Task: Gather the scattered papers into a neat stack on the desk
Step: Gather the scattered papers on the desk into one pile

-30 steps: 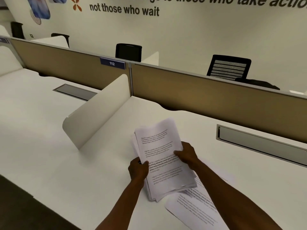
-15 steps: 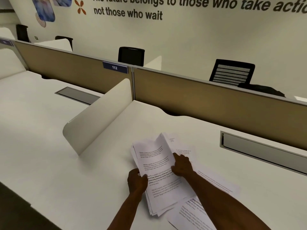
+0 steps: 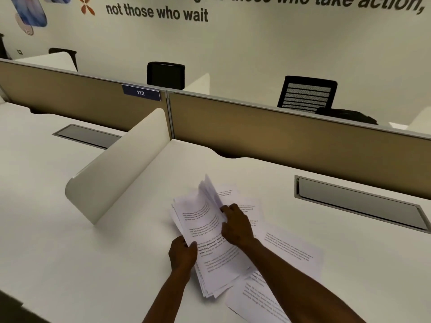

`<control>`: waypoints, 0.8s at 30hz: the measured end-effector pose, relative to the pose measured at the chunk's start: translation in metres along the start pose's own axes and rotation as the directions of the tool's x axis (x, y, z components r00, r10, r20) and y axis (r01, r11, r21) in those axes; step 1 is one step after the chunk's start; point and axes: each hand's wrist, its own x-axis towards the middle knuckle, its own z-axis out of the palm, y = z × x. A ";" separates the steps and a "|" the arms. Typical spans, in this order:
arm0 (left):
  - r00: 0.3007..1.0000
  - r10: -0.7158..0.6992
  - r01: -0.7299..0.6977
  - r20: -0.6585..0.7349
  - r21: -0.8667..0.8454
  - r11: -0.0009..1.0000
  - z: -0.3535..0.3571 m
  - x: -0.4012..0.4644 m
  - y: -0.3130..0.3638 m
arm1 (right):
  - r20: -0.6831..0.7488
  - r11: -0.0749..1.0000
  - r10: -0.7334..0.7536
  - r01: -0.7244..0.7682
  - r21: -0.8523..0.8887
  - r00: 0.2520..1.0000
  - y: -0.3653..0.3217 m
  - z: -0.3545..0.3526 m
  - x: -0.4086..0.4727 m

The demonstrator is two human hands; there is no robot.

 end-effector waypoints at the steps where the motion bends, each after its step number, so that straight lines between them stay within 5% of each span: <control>1: 1.000 -0.006 0.006 0.003 -0.018 1.000 0.000 0.000 0.000 | -0.025 0.999 -0.054 0.053 -0.012 0.998 -0.006 0.002 -0.005; 8: 0.993 -0.110 0.118 0.045 -0.216 0.969 -0.006 0.007 -0.005 | -0.193 0.964 -0.218 0.241 0.107 0.957 -0.036 0.000 -0.051; 12: 0.977 -0.153 0.195 0.152 -0.326 0.925 -0.017 0.016 -0.002 | -0.278 0.858 -0.029 0.166 0.486 0.960 -0.027 -0.020 -0.076; 17: 0.890 0.014 0.172 0.457 -0.363 0.916 -0.032 0.009 0.013 | -0.032 0.426 0.128 -0.025 0.904 0.991 0.013 -0.044 -0.109; 24: 0.774 0.134 0.035 0.619 -0.253 0.967 -0.002 -0.020 0.032 | 0.024 0.448 0.447 -0.246 0.859 0.894 0.062 -0.028 -0.148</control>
